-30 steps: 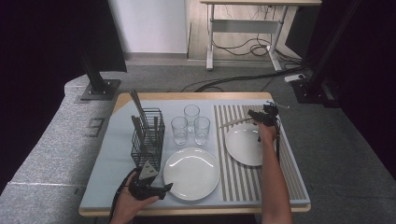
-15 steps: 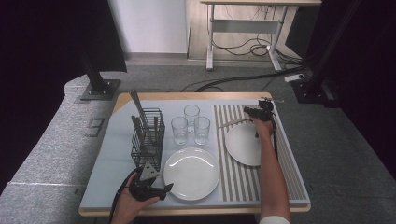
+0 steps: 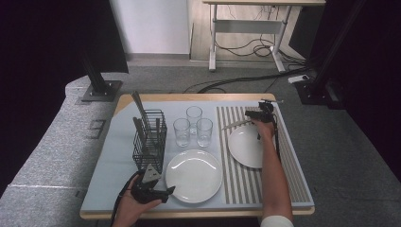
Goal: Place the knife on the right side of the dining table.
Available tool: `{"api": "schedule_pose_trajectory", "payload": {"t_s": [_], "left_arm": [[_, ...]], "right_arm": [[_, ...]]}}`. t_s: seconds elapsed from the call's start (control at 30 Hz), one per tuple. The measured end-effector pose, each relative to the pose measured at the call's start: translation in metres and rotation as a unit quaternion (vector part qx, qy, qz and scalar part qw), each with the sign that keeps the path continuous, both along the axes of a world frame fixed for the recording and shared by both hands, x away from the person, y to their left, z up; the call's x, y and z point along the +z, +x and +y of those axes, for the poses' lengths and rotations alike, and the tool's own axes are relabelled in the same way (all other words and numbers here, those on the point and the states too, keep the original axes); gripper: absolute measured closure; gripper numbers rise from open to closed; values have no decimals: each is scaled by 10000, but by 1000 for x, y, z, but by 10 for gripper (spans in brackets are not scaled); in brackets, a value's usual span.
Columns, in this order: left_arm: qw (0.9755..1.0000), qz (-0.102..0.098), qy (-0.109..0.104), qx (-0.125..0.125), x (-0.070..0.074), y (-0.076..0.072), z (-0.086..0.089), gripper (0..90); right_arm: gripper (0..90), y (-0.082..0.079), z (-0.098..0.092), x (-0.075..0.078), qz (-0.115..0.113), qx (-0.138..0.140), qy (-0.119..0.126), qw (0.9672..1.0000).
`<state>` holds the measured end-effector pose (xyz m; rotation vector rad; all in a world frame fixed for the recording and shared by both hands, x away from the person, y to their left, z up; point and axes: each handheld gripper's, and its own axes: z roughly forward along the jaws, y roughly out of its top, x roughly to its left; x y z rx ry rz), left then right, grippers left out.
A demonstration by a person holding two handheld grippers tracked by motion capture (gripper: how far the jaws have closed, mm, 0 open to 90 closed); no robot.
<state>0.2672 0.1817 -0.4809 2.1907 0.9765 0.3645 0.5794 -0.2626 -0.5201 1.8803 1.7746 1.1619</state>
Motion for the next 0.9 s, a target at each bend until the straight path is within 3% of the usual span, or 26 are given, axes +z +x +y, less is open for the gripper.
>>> {"api": "schedule_pose_trajectory", "payload": {"t_s": [0.27,0.43,0.5,0.63,0.9], "left_arm": [[10000,-1,-16,-29,1,-1,-1,258],[10000,11,-3,-38,-1,0,-2,258],[10000,20,8,-38,-2,0,-3,258],[10000,32,9,-22,-2,1,-2,258],[10000,-4,-9,-17,0,0,0,258]], "right_arm": [[429,-2,-4,2,49,-50,145,9999],[421,-1,-2,2,38,-25,83,10000],[420,0,2,0,17,39,-7,10000],[427,3,13,-2,-32,106,-518,9986],[427,1,7,-2,147,-113,-265,9995]]}}
